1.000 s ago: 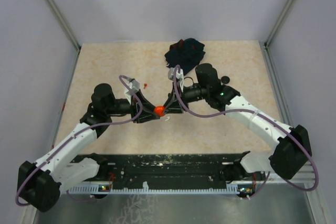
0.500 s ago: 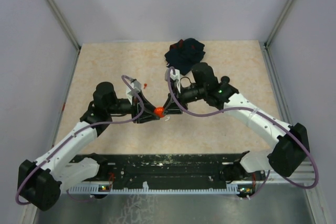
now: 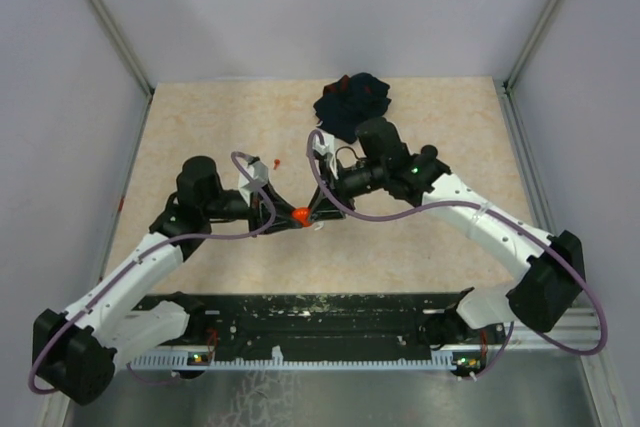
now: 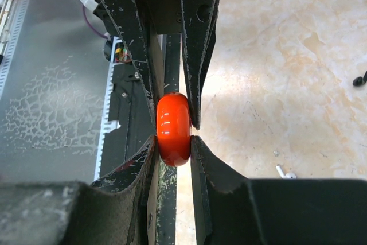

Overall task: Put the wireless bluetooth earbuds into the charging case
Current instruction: Open the charging case.

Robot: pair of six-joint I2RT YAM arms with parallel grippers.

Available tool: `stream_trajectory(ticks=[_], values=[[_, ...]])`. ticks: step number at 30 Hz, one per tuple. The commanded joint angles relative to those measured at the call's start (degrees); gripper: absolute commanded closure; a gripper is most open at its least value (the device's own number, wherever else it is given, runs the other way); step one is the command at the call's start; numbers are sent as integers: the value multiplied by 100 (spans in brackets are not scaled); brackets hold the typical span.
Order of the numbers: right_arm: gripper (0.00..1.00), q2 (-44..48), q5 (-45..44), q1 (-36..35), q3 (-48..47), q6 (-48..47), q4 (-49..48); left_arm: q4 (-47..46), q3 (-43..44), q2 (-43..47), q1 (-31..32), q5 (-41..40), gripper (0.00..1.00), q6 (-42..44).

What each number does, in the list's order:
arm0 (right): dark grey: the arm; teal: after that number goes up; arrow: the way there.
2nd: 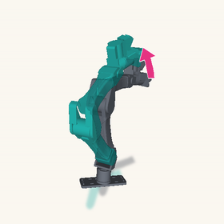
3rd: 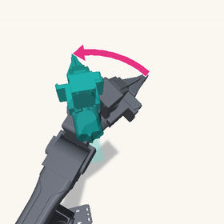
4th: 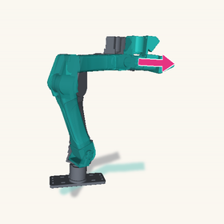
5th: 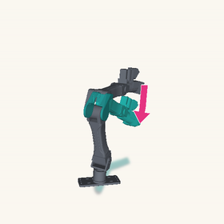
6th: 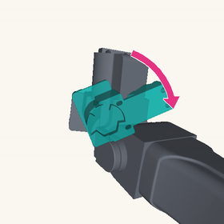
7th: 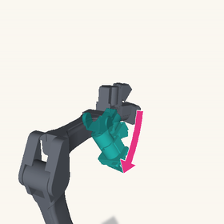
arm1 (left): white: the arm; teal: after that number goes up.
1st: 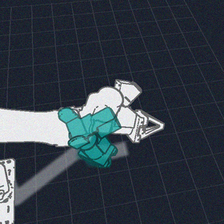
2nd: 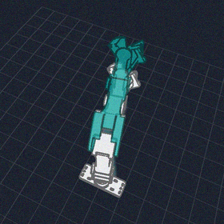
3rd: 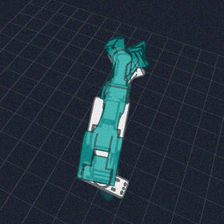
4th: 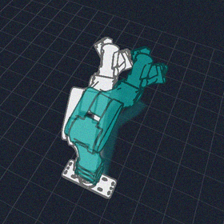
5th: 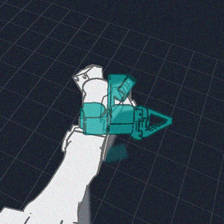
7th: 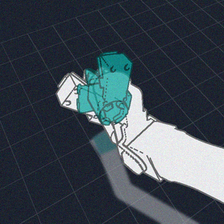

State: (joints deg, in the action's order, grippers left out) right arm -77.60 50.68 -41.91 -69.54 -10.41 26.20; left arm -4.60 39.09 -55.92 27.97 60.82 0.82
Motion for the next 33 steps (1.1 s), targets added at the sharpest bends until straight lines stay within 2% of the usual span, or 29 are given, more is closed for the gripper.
stream_trajectory(ticks=[1,6,33], values=[[94,70,-336,-37,-338,-116,-55,-113,6,392,19,249,99,701],[87,168,-571,-20,-338,16,-222,-264,-162,596,16,285,99,774],[75,268,-1093,432,27,1212,-1388,295,-104,747,23,-61,99,1109]])
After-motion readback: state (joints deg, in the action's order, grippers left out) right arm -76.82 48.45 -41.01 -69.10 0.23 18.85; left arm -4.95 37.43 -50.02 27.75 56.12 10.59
